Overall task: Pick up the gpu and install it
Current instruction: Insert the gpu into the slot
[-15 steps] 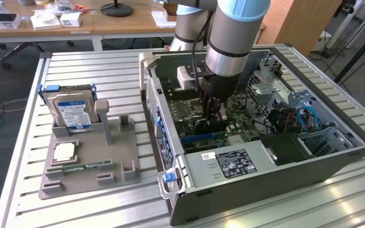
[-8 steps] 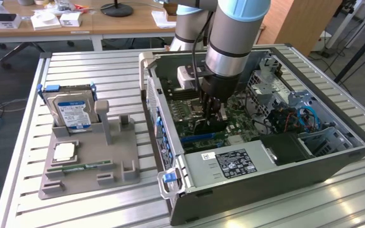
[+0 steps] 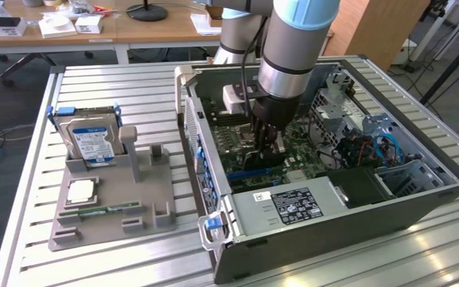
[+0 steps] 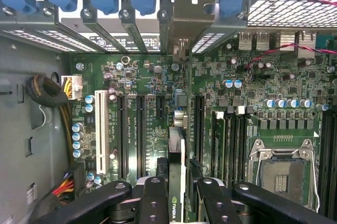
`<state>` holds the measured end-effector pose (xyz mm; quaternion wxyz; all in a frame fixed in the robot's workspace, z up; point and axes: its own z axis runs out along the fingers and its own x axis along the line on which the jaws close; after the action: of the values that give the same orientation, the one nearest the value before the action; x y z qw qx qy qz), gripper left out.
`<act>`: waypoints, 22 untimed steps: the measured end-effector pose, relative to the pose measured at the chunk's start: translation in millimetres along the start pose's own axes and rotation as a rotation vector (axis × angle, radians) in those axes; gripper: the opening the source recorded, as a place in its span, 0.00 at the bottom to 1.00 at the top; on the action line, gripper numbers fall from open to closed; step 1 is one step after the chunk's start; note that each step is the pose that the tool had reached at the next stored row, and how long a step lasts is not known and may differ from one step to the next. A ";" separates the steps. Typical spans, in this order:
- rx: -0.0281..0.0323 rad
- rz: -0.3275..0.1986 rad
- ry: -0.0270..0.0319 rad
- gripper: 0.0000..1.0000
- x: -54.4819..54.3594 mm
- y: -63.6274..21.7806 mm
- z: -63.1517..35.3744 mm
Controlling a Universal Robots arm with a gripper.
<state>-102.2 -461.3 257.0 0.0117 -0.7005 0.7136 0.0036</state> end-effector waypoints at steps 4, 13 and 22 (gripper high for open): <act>-0.0001 0.000 0.0003 0.26 0.1 0.0 0.6; 0.0001 0.000 -0.0001 0.26 0.0 0.0 1.9; 0.0000 0.000 -0.0001 0.26 0.0 0.0 2.8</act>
<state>-102.1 -461.2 254.2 0.0117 -0.7005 0.7136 0.0036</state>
